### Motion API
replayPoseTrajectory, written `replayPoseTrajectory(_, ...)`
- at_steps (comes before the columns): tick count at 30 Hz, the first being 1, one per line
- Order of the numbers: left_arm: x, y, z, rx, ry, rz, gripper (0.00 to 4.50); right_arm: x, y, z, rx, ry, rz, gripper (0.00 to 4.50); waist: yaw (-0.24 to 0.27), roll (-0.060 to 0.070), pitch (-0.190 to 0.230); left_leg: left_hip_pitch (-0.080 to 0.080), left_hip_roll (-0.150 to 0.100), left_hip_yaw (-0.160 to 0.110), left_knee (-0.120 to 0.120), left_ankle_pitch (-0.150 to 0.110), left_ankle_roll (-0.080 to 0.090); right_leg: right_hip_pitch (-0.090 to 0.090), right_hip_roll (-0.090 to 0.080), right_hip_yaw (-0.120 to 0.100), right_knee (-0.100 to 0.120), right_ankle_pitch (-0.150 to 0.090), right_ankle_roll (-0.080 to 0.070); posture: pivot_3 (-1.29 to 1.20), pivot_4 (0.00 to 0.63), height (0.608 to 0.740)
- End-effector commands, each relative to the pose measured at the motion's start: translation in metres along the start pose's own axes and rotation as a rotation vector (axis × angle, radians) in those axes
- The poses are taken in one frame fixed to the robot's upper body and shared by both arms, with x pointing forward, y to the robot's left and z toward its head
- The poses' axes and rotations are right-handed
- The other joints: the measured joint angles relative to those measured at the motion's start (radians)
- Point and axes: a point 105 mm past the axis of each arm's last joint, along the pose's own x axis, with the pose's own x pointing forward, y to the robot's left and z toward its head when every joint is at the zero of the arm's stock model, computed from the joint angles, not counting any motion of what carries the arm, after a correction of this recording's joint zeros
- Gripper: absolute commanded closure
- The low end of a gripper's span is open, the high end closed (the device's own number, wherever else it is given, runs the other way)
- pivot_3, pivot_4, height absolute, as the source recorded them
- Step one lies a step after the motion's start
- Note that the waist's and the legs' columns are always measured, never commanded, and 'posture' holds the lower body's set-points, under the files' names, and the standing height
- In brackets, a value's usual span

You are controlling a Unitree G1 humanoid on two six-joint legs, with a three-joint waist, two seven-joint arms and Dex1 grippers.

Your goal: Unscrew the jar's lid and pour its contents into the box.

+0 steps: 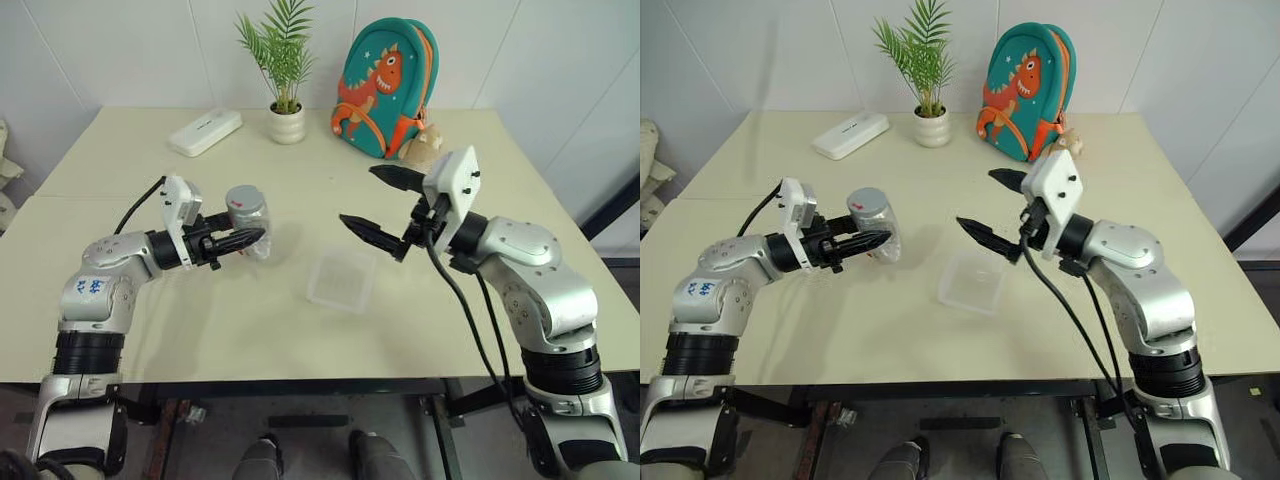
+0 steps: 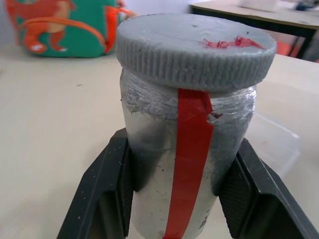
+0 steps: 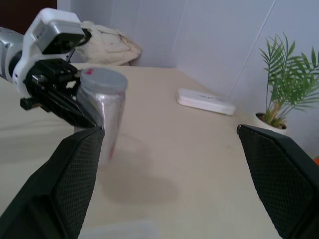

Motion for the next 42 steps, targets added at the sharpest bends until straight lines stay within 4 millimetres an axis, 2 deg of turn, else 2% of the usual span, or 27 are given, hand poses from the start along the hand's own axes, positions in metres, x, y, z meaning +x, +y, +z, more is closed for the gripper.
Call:
replayPoseTrajectory(1, 0.01, -0.007, 0.011, 0.043, -0.002, -0.097, 2.62, 0.008, 0.007, 0.019, -0.022, -0.037, -0.05, 0.0, 0.0, 0.0, 0.0, 0.0, 0.0, 0.0, 0.0, 0.0, 0.0, 0.0, 0.0, 0.0, 0.0, 0.0, -0.001, 0.0, 0.15, 0.74)
replayPoseTrajectory(4, 0.026, -0.016, 0.015, 0.08, -0.009, -0.169, 2.62, 0.016, 0.013, 0.023, 0.021, -0.051, -0.1, 0.0, 0.001, 0.0, 0.0, 0.0, 0.0, 0.0, 0.001, 0.0, 0.0, 0.0, 0.0, 0.0, 0.0, -0.002, -0.003, 0.0, 0.15, 0.74)
replayPoseTrajectory(12, 0.051, -0.021, 0.02, 0.136, -0.078, -0.173, 2.62, 0.024, 0.024, 0.026, 0.101, -0.032, -0.182, 0.0, 0.0, 0.0, 0.0, 0.0, 0.0, 0.0, 0.0, 0.0, 0.0, -0.001, 0.0, 0.001, 0.002, -0.001, -0.002, 0.0, 0.15, 0.74)
replayPoseTrajectory(27, 0.058, -0.042, 0.018, 0.151, -0.098, -0.247, 2.62, 0.038, 0.042, 0.005, 0.121, 0.032, -0.172, 0.0, -0.002, 0.0, 0.0, 0.0, 0.001, 0.0, 0.001, 0.0, 0.0, -0.002, 0.001, 0.001, 0.005, -0.001, -0.002, 0.0, 0.15, 0.74)
replayPoseTrajectory(40, 0.058, -0.049, 0.018, 0.141, -0.077, -0.28, 2.62, 0.04, 0.033, -0.005, 0.14, 0.058, -0.241, 0.0, -0.003, 0.0, 0.0, 0.0, 0.001, 0.0, 0.001, 0.0, 0.0, -0.002, 0.001, 0.001, 0.005, -0.001, -0.002, 0.0, 0.15, 0.74)
replayPoseTrajectory(41, 0.058, -0.049, 0.018, 0.141, -0.077, -0.28, 2.62, 0.04, 0.033, -0.005, 0.144, 0.058, -0.241, 0.4, -0.003, 0.0, 0.0, 0.0, 0.001, 0.0, 0.001, 0.0, 0.0, -0.002, 0.001, 0.001, 0.005, -0.001, -0.002, 0.0, 0.15, 0.74)
replayPoseTrajectory(42, 0.058, -0.049, 0.018, 0.141, -0.077, -0.28, 2.62, 0.04, 0.033, -0.005, 0.147, 0.057, -0.241, 0.56, -0.003, 0.0, 0.0, 0.0, 0.001, 0.0, 0.001, 0.0, 0.0, -0.002, 0.002, 0.001, 0.004, -0.001, -0.002, 0.0, 0.15, 0.74)
